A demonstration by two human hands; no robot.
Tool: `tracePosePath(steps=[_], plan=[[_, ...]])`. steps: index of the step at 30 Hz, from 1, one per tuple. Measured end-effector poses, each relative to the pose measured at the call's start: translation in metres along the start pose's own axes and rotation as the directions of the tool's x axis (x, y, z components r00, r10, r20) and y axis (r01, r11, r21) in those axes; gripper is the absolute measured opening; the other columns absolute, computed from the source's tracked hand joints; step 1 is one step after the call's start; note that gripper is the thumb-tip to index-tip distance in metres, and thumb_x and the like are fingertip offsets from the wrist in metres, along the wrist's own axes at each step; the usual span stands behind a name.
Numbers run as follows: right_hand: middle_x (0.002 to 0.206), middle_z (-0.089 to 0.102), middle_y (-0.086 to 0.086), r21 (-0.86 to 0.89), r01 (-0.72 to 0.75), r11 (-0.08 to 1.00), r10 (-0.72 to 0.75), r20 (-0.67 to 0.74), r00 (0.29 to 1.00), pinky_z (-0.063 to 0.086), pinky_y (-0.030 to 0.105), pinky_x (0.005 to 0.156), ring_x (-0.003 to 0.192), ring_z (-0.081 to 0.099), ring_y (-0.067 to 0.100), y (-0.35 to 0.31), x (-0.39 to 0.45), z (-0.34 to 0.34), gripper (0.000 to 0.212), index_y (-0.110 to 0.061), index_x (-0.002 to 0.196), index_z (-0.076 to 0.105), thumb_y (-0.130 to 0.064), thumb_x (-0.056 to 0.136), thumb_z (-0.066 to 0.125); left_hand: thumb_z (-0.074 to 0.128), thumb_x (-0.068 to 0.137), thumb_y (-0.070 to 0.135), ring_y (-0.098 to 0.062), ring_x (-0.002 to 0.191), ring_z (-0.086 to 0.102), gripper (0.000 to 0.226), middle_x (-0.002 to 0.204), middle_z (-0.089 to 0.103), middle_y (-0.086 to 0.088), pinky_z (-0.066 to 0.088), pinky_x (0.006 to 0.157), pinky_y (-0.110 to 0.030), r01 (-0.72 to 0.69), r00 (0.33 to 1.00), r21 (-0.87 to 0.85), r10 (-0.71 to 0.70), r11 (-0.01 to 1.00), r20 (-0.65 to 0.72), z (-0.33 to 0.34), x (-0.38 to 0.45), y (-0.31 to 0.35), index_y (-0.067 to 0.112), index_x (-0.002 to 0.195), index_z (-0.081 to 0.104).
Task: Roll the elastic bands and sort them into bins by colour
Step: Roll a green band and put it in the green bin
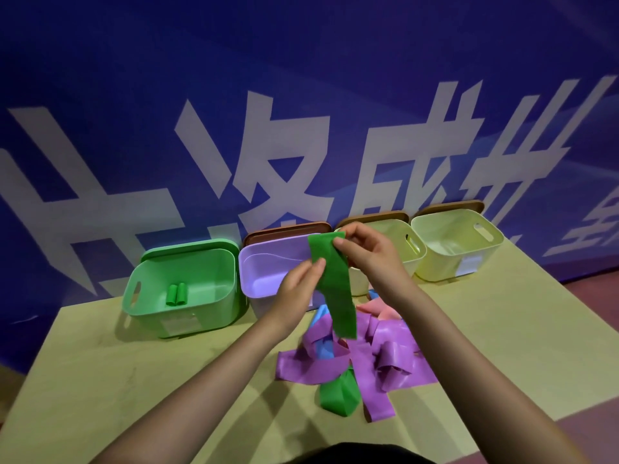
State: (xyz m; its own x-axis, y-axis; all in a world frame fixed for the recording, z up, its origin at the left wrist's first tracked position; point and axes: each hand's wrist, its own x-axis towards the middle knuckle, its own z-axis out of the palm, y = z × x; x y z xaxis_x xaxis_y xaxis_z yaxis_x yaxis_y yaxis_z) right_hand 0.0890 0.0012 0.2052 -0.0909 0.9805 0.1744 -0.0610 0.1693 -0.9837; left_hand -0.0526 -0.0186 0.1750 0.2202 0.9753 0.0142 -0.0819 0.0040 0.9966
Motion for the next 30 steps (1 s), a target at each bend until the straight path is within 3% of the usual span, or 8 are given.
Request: tracePosePath(steps=[9,12,15,18,22,24,27,30], plan=[[0.060,0.061,-0.011,-0.166,0.108,0.980,-0.133,-0.150,0.980,0.043,0.014,0.053,0.051,0.053,0.000,0.012,-0.006,-0.001,0.019,-0.012,0.087,0.065,0.007,0.086,0.063,0.043,0.101,0.019,-0.004,0.071,0.063,0.028,0.077,0.071,0.007,0.049,0.064,-0.016,0.002,0.979,-0.093,-0.021,0.996,-0.202,0.011,-0.008,-0.009,0.020,0.092,0.069],[0.078,0.067,-0.004,-0.277,0.211,0.938,-0.241,-0.081,0.967,0.047,0.021,0.063,0.068,0.060,0.008,0.016,-0.012,0.001,0.020,-0.016,0.091,0.069,0.003,0.086,0.064,0.042,0.101,0.017,-0.004,0.075,0.065,0.027,0.083,0.073,0.004,0.050,0.067,-0.016,0.042,0.974,-0.138,-0.071,0.990,-0.214,0.008,-0.008,-0.011,0.017,0.096,0.068],[0.085,0.065,0.002,-0.527,0.405,0.747,-0.426,0.088,0.900,0.048,0.022,0.066,0.075,0.060,0.013,0.019,-0.015,-0.003,0.020,-0.011,0.093,0.072,0.002,0.084,0.061,0.041,0.101,0.017,-0.010,0.085,0.065,0.027,0.093,0.072,-0.003,0.049,0.076,-0.021,0.058,0.969,-0.173,-0.097,0.983,-0.228,0.004,-0.004,-0.012,0.013,0.100,0.068],[0.089,0.064,0.003,-0.636,0.481,0.604,-0.464,0.211,0.860,0.048,0.022,0.067,0.072,0.057,0.009,0.021,-0.015,-0.009,0.021,-0.009,0.097,0.074,-0.004,0.085,0.058,0.036,0.102,0.021,-0.017,0.089,0.062,0.032,0.092,0.069,-0.007,0.048,0.080,-0.029,0.077,0.968,-0.250,-0.133,0.965,-0.215,0.005,-0.005,-0.011,0.012,0.096,0.066],[0.092,0.063,0.006,-0.663,0.541,0.518,-0.491,0.288,0.823,0.049,0.024,0.071,0.081,0.060,0.013,0.025,-0.015,-0.015,0.023,-0.009,0.099,0.075,-0.013,0.088,0.055,0.030,0.102,0.034,-0.016,0.087,0.066,0.043,0.092,0.072,-0.006,0.050,0.083,-0.031,0.134,0.974,-0.385,-0.194,0.913,-0.121,0.006,-0.008,-0.005,0.012,0.099,0.066],[0.093,0.063,0.007,-0.653,0.557,0.513,-0.496,0.305,0.813,0.050,0.025,0.073,0.084,0.062,0.016,0.024,-0.016,-0.015,0.023,-0.008,0.101,0.075,-0.013,0.088,0.056,0.037,0.100,0.035,-0.018,0.086,0.065,0.039,0.090,0.071,-0.007,0.049,0.085,-0.036,0.111,0.976,-0.340,-0.167,0.934,-0.141,0.005,-0.009,-0.004,0.012,0.095,0.068],[0.095,0.064,0.007,-0.612,0.573,0.545,-0.492,0.320,0.810,0.051,0.029,0.074,0.086,0.063,0.018,0.021,-0.018,-0.015,0.025,-0.007,0.103,0.073,-0.012,0.088,0.054,0.046,0.099,0.021,-0.012,0.077,0.064,0.025,0.080,0.070,-0.001,0.049,0.076,-0.029,0.046,0.977,-0.235,-0.094,0.971,-0.194,0.003,-0.012,-0.003,0.013,0.089,0.068],[0.099,0.066,0.002,-0.486,0.425,0.764,-0.375,0.202,0.905,0.050,0.024,0.076,0.088,0.063,0.013,0.021,-0.026,-0.011,0.033,-0.012,0.109,0.071,-0.017,0.085,0.049,0.045,0.099,0.017,-0.010,0.080,0.064,0.025,0.084,0.070,0.000,0.049,0.073,-0.022,0.002,0.980,-0.145,-0.031,0.989,-0.195,0.000,-0.016,-0.003,0.016,0.090,0.068]])
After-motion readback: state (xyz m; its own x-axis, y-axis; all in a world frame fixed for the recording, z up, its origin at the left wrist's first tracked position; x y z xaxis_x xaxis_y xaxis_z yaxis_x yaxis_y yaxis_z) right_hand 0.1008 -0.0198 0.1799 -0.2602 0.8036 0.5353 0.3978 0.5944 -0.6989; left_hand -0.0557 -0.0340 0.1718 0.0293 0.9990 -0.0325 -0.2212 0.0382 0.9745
